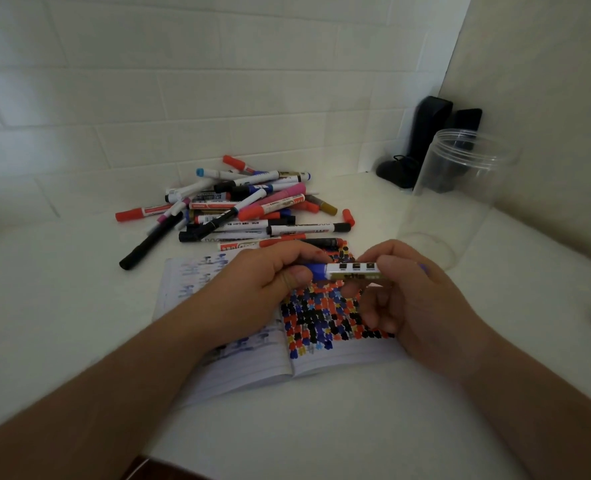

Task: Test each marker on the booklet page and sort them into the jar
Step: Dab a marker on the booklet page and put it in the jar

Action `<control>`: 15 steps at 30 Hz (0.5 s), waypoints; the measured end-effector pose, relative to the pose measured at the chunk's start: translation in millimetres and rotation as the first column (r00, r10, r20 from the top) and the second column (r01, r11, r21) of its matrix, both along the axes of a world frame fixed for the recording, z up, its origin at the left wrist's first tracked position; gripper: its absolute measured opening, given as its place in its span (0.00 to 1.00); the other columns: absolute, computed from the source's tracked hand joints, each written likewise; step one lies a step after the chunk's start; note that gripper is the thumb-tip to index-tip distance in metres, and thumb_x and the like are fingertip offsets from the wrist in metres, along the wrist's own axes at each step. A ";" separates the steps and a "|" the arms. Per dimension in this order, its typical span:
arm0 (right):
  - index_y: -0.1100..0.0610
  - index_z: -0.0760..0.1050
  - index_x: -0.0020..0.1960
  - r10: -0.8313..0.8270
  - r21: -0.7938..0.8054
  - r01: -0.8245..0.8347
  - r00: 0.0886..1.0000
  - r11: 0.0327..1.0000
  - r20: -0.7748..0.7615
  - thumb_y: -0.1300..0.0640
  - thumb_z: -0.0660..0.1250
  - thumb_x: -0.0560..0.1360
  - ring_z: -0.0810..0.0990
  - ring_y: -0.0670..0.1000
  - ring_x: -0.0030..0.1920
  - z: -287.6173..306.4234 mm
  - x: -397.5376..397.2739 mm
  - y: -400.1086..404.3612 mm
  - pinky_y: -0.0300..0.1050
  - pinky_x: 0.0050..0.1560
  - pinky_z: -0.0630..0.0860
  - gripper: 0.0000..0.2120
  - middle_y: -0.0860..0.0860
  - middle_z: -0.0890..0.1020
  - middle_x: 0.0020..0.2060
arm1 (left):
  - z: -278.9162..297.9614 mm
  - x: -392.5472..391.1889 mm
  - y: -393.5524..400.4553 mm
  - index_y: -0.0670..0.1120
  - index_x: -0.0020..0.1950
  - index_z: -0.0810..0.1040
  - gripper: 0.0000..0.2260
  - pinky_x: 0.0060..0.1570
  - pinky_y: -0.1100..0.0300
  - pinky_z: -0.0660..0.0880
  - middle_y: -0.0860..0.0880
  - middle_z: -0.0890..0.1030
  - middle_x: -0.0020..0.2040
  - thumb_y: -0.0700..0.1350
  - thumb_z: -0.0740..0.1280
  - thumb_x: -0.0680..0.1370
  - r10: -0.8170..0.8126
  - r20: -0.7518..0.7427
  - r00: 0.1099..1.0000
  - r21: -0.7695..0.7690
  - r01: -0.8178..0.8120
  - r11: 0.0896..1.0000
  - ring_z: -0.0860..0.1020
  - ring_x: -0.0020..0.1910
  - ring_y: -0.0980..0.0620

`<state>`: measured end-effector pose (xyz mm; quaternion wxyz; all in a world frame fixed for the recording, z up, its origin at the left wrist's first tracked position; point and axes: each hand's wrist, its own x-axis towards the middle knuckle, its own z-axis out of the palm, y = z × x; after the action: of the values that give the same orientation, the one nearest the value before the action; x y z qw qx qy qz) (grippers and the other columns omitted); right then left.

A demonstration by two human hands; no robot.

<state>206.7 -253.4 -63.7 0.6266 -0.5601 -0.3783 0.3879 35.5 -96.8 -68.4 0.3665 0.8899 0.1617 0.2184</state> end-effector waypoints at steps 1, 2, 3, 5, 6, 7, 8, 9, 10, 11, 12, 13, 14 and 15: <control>0.52 0.79 0.45 -0.022 0.010 0.021 0.999 1.000 0.030 0.57 0.59 0.83 0.74 0.56 0.28 -1.5 0.0 0.0 0.39 0.24 0.65 0.13 0.62 0.85 0.40 | 0.3 0.1 -1.1 0.68 0.59 0.76 0.17 0.49 0.75 0.72 0.72 0.80 0.50 0.42 0.63 0.84 0.000 0.015 1.000 -0.014 0.000 1.000 0.79 0.52 0.66; 0.53 0.78 0.45 -0.034 0.017 0.033 0.998 0.999 0.056 0.59 0.57 0.85 0.74 0.56 0.28 -1.6 -1.1 -0.3 0.38 0.24 0.65 0.14 0.62 0.85 0.40 | 0.2 0.4 -1.8 0.65 0.58 0.76 0.17 0.48 0.76 0.72 0.73 0.79 0.48 0.41 0.62 0.84 -0.001 0.030 1.000 -0.024 0.001 1.000 0.79 0.50 0.67; 0.53 0.77 0.45 -0.040 0.024 0.038 0.996 0.999 0.079 0.60 0.57 0.86 0.74 0.55 0.29 -1.7 -2.2 -0.5 0.38 0.24 0.66 0.15 0.62 0.85 0.40 | 0.3 0.6 -2.7 0.64 0.58 0.76 0.17 0.46 0.76 0.71 0.74 0.79 0.46 0.40 0.62 0.84 -0.001 0.040 0.999 -0.030 0.002 1.000 0.79 0.48 0.68; 0.54 0.77 0.46 -0.050 0.033 0.047 0.994 0.998 0.100 0.60 0.57 0.86 0.76 0.55 0.30 -0.7 -4.9 -0.6 0.38 0.25 0.68 0.14 0.62 0.85 0.40 | 0.0 1.5 -3.4 0.62 0.57 0.77 0.16 0.45 0.75 0.71 0.74 0.79 0.44 0.39 0.62 0.84 -0.001 0.055 0.998 -0.030 0.003 1.000 0.79 0.46 0.67; 0.55 0.76 0.46 -0.055 0.034 0.052 0.993 0.998 0.101 0.59 0.57 0.86 0.77 0.55 0.31 -0.1 -6.0 -0.5 0.37 0.25 0.68 0.12 0.62 0.85 0.40 | 0.0 2.0 -3.1 0.62 0.57 0.77 0.16 0.45 0.74 0.71 0.72 0.79 0.43 0.39 0.62 0.84 -0.002 0.062 0.998 -0.028 0.003 1.000 0.79 0.45 0.66; 0.56 0.75 0.47 -0.055 0.037 0.051 0.993 0.998 0.108 0.58 0.58 0.86 0.78 0.55 0.32 0.2 -6.5 -0.2 0.38 0.26 0.68 0.11 0.62 0.85 0.40 | 0.3 2.3 -3.3 0.63 0.56 0.77 0.16 0.45 0.74 0.72 0.71 0.79 0.42 0.39 0.62 0.84 0.001 0.071 0.997 -0.028 0.001 1.000 0.79 0.44 0.65; 0.56 0.74 0.47 -0.050 0.040 0.045 0.992 0.998 0.118 0.56 0.59 0.85 0.80 0.55 0.33 0.8 -7.6 0.0 0.39 0.26 0.68 0.10 0.61 0.85 0.40 | 0.5 2.4 -3.1 0.64 0.56 0.77 0.17 0.45 0.73 0.72 0.71 0.79 0.42 0.40 0.62 0.84 0.006 0.079 0.997 -0.024 -0.005 1.000 0.79 0.44 0.64; 0.55 0.74 0.46 -0.043 0.042 0.037 0.991 0.998 0.129 0.54 0.60 0.84 0.81 0.55 0.35 0.8 -8.2 0.5 0.40 0.27 0.67 0.10 0.61 0.85 0.41 | 1.0 2.3 -2.8 0.64 0.55 0.76 0.17 0.44 0.73 0.72 0.71 0.79 0.42 0.40 0.62 0.84 0.012 0.083 0.996 -0.020 -0.010 1.000 0.79 0.44 0.64; 0.53 0.75 0.45 -0.035 0.039 0.030 0.990 0.999 0.136 0.52 0.60 0.82 0.82 0.56 0.36 1.4 -9.2 0.7 0.41 0.28 0.66 0.09 0.61 0.86 0.41 | 0.4 2.0 -2.2 0.65 0.55 0.76 0.17 0.44 0.73 0.71 0.71 0.79 0.42 0.40 0.62 0.84 0.015 0.088 0.996 -0.014 -0.013 1.000 0.78 0.44 0.64; 0.52 0.76 0.45 -0.030 0.033 0.026 0.990 0.999 0.141 0.51 0.61 0.81 0.83 0.56 0.37 0.9 -9.4 1.0 0.42 0.28 0.66 0.09 0.60 0.86 0.42 | 0.5 1.4 -2.1 0.65 0.55 0.76 0.18 0.44 0.74 0.71 0.71 0.79 0.42 0.39 0.62 0.84 0.016 0.091 0.996 -0.007 -0.015 1.000 0.78 0.44 0.64; 0.51 0.76 0.45 -0.029 0.029 0.025 0.990 0.999 0.142 0.50 0.61 0.80 0.83 0.56 0.38 0.6 -10.7 1.0 0.43 0.29 0.66 0.09 0.60 0.86 0.42 | 0.4 0.6 -2.3 0.65 0.54 0.76 0.18 0.44 0.74 0.71 0.70 0.79 0.42 0.39 0.63 0.84 0.017 0.095 0.995 0.007 -0.017 1.000 0.78 0.44 0.64; 0.50 0.77 0.44 -0.030 0.032 0.025 0.989 0.999 0.142 0.51 0.60 0.81 0.83 0.57 0.38 -0.2 -11.4 1.2 0.42 0.29 0.65 0.10 0.60 0.86 0.42 | 0.2 -0.1 -2.8 0.66 0.54 0.76 0.18 0.44 0.74 0.71 0.68 0.80 0.41 0.39 0.63 0.84 0.017 0.098 0.995 0.029 -0.020 0.999 0.78 0.44 0.64; 0.50 0.77 0.44 -0.027 0.036 0.023 0.990 0.999 0.142 0.53 0.60 0.83 0.83 0.57 0.38 -1.3 -11.9 1.3 0.42 0.28 0.65 0.11 0.61 0.86 0.42 | -0.8 -0.2 -3.0 0.66 0.55 0.76 0.18 0.43 0.74 0.70 0.65 0.80 0.41 0.39 0.64 0.84 0.018 0.101 0.995 0.058 -0.023 0.998 0.78 0.45 0.64; 0.50 0.77 0.44 -0.025 0.039 0.020 0.990 0.999 0.140 0.55 0.59 0.85 0.83 0.58 0.38 -2.1 -12.3 1.6 0.42 0.28 0.65 0.13 0.61 0.86 0.42 | -1.5 -0.3 -3.6 0.64 0.55 0.76 0.17 0.43 0.75 0.70 0.64 0.79 0.41 0.39 0.64 0.83 0.021 0.101 0.995 0.084 -0.029 0.996 0.77 0.45 0.65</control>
<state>194.3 -251.9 -65.9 0.6133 -0.5785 -0.4222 0.3331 35.2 -100.4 -69.9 0.3329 0.8906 0.1449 0.2739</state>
